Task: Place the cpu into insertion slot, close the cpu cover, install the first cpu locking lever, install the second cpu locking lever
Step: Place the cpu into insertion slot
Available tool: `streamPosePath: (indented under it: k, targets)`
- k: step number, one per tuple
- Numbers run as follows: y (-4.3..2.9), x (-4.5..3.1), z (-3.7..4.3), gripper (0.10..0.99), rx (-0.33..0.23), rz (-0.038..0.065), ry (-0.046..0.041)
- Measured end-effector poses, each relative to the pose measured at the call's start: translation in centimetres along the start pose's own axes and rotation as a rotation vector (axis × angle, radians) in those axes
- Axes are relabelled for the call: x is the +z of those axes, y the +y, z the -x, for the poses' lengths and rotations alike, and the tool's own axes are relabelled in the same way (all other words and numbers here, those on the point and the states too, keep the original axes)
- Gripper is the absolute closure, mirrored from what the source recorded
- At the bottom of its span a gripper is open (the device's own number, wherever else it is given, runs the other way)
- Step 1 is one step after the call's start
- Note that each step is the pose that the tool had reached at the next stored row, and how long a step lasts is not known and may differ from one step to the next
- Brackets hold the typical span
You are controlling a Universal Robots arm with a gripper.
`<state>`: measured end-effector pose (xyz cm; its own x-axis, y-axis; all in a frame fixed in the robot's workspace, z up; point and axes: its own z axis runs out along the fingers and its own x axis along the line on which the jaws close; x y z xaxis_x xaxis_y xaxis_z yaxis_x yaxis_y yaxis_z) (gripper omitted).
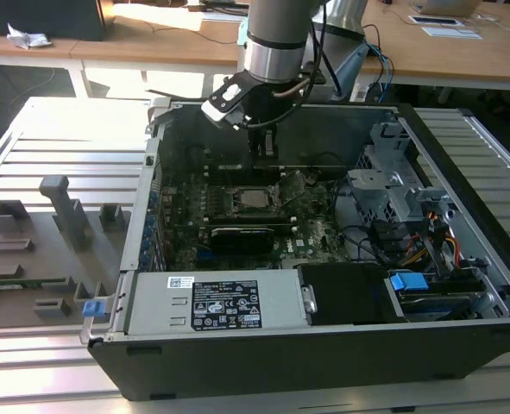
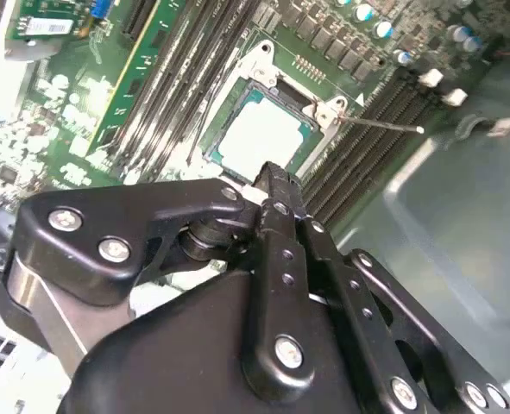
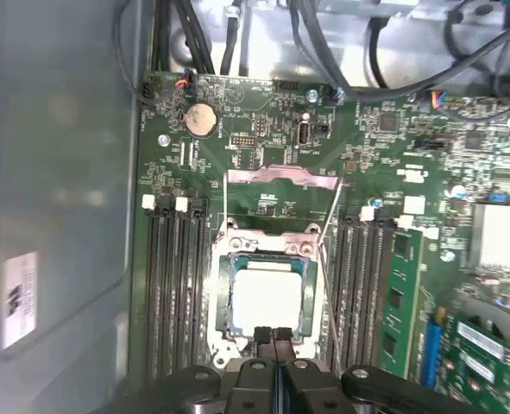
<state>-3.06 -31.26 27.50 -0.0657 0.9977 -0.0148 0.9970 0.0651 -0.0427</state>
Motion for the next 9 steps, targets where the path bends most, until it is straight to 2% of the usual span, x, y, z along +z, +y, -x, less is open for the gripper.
streamPosePath:
  k: [1, 2, 9]
  targets:
    - [-0.04, -0.99, 0.02, 0.98, 0.0, 0.0, -0.0009]
    - [-0.05, -1.18, 0.02, 0.98, 0.0, 0.0, -0.001]
    - [-0.07, -1.47, 0.02, 0.98, 0.0, 0.0, -0.0009]
